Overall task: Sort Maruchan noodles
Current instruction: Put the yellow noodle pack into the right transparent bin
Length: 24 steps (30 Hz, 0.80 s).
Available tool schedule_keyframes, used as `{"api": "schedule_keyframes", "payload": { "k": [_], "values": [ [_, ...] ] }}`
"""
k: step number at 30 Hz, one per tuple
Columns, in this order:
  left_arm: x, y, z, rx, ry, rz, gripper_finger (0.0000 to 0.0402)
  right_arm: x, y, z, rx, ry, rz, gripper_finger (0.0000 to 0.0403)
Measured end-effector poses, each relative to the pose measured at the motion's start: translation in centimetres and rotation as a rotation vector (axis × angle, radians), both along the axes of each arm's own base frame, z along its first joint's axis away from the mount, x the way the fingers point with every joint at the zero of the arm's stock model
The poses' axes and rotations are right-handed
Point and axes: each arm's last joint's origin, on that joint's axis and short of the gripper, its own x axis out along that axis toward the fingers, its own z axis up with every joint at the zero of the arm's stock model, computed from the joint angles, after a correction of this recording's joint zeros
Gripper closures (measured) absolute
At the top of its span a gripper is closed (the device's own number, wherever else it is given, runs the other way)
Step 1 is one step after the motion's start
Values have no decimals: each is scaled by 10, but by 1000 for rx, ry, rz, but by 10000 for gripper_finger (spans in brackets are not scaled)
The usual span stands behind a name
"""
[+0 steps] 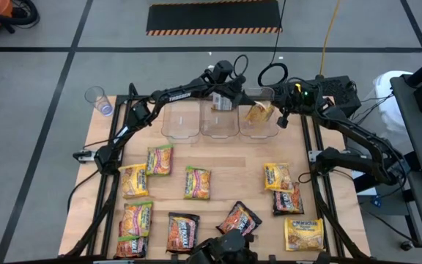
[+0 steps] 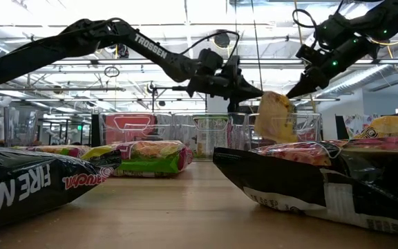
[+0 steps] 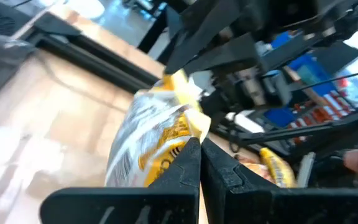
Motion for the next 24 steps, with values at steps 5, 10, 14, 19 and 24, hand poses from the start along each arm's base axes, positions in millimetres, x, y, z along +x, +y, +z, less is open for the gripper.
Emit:
{"api": "schedule_keyframes", "payload": {
  "k": [5,10,14,19,24],
  "values": [
    [0,2,-2,39,25,66,401,0,-1,1,-10,-7,-1,403],
    [-1,6,-1,34,32,132,401,2,-3,4,-29,-42,-13,403],
    [-2,9,-1,31,34,146,401,4,-7,2,-26,-50,-18,403],
    [-2,9,-1,32,38,172,401,8,-13,-7,8,-27,-18,403],
    [-2,10,-1,35,39,179,401,11,-20,-13,0,-10,-41,403]
  ]
}}
